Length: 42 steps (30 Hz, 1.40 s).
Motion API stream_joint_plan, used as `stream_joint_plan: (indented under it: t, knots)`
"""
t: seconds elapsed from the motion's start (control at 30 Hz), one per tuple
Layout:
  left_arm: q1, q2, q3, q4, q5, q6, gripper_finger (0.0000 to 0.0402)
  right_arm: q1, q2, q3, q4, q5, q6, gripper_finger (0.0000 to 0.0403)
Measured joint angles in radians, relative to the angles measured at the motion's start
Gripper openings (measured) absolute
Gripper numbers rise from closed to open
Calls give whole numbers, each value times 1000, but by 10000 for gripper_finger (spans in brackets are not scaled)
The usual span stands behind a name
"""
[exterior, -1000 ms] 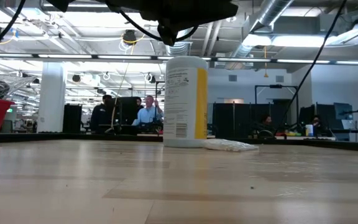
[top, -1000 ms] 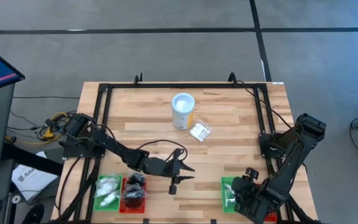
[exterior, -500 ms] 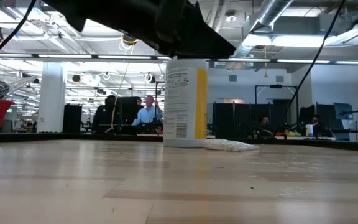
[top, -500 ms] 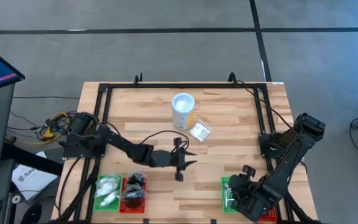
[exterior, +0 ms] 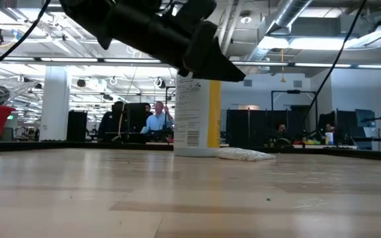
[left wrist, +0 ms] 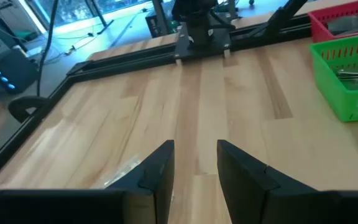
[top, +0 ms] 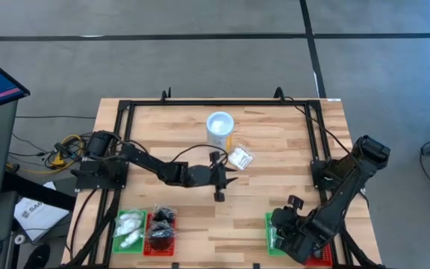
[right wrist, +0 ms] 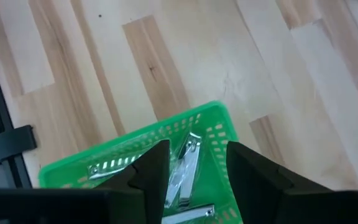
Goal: Pick & Place Travel size toiletries
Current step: Put the cotton pack into the left green bin
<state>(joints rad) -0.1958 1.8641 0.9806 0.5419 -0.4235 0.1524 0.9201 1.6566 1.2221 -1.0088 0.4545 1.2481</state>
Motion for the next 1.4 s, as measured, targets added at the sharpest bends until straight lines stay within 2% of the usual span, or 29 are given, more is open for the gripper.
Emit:
stream_joint_plan:
  t: [0.3, 0.53, 0.67, 0.8, 1.07, 1.23, 1.4]
  knots:
    - [62, 34, 1, -4, 66, -3, 113, -43, 0, 0, 2, 11, -55, 152]
    - [80, 133, 32, -11, 72, -4, 113, -61, 0, 0, -5, 145, -74, 149]
    - [78, 143, 41, -11, 72, -6, 113, -87, 0, 0, -14, 235, -76, 142]
    - [73, 140, 41, -11, 71, -9, 113, -156, 0, 0, -41, 264, -119, 133]
    - [40, 140, 38, -24, 68, -37, 113, -334, 0, -25, -49, 334, -322, 119]
    - [16, 140, 37, -52, 69, -38, 113, -434, 0, -111, -28, 339, -382, 119]
    - [3, 140, 37, -49, 69, -37, 113, -509, 0, -217, 94, 343, -485, 118]
